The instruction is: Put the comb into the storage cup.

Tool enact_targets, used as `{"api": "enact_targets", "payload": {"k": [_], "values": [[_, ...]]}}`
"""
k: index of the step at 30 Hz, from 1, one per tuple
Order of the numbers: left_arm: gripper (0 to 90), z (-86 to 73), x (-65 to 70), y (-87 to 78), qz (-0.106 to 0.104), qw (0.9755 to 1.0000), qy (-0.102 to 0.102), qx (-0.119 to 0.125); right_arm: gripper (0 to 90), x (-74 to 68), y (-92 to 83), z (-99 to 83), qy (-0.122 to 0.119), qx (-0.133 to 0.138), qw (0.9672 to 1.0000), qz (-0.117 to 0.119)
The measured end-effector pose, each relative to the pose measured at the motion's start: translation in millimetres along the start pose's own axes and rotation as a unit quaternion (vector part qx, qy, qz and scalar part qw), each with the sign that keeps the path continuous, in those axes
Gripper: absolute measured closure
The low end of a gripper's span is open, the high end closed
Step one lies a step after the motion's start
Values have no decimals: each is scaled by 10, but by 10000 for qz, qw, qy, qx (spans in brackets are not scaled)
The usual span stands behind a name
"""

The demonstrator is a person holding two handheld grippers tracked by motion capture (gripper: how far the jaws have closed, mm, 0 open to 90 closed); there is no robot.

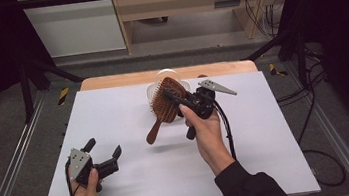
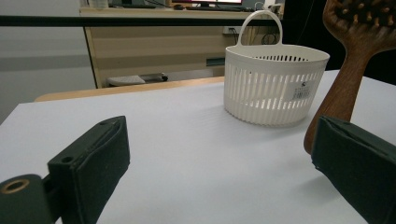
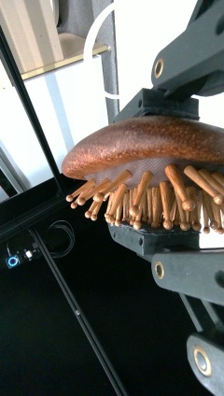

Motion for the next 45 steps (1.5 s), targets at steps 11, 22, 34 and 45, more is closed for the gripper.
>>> {"api": "enact_targets", "payload": {"k": [11,22,34,45], "values": [[42,-12,-33,-3,51,10000,22,-1,512,16,-10,69,-3,51,10000,-68],[41,-27,-26,13,23,10000,44,-28,512,47,-5,99,30,82,9999,-106],[41,-46,-36,23,-6,10000,16,-7,512,84,-12,202,181,212,9995,-178],[41,-45,-12,28,-39,10000,52,-27,512,28,-4,328,195,394,9988,-191]]}}
Point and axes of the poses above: each handheld gripper's, and its own axes: y roughly forward along the jaws, z roughly out of its top, x roughly to its right, the point moved 2 cm from there along y, roughly forward along the jaws, and after that the axes turned 3 degrees about -z, right-handed, at the moved point
